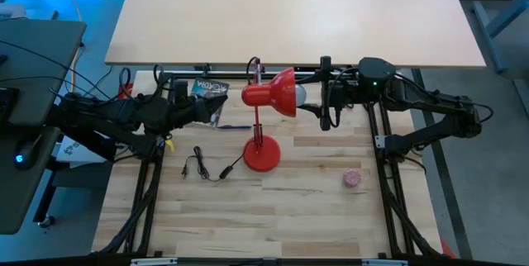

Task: Screw lightbulb
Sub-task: Insert the lightbulb on the lamp

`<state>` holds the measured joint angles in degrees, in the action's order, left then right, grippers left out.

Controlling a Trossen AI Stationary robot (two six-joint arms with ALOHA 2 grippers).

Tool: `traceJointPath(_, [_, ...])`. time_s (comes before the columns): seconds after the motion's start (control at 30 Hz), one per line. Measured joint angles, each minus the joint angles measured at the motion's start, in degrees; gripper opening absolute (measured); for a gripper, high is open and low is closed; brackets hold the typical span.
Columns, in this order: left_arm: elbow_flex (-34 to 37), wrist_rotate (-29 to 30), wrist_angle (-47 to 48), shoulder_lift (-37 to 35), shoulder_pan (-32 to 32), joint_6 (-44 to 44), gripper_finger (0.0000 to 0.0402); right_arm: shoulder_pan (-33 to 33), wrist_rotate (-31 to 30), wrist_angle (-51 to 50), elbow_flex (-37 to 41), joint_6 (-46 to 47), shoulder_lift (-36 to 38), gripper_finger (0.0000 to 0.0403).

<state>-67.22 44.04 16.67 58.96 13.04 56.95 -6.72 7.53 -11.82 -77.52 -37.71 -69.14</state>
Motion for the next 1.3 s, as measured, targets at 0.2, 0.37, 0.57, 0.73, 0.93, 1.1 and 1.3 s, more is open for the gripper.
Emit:
traceJointPath(0.2, [0.00,0.27,0.15,0.00,0.00,0.01,0.0000,0.02,-0.12,0.00,-0.02,-1.34,-0.31,0.0228])
traceJointPath(0.37, [-0.02,1.15,0.19,0.00,0.00,-0.02,0.0000,0.02,-0.58,0.12,-0.11,-0.28,-0.90,0.0228])
traceJointPath(0.57, [-0.02,-0.79,0.30,-0.40,0.00,-2.26,0.0000,0.02,-0.66,-0.04,-0.09,0.21,-0.72,0.0228])
traceJointPath(0.73, [-0.02,-4.90,0.24,-1.87,0.00,-6.76,0.0000,0.04,-1.56,-0.29,-0.09,0.13,-0.70,0.0228])
traceJointPath(0.93, [-0.07,-5.87,-0.63,-3.93,0.13,-15.98,0.0000,0.07,-4.39,-0.56,-0.09,-0.74,-0.66,0.0228])
traceJointPath(1.1, [-0.09,-7.05,-3.31,-3.60,-0.66,-18.78,0.0000,0.07,-4.48,-0.64,-0.09,-0.75,-0.66,0.0228])
traceJointPath(1.3, [-0.09,-12.73,-8.16,-2.21,-2.73,-18.23,0.0000,0.04,-4.48,-0.74,-0.09,-1.26,-0.66,0.0228])
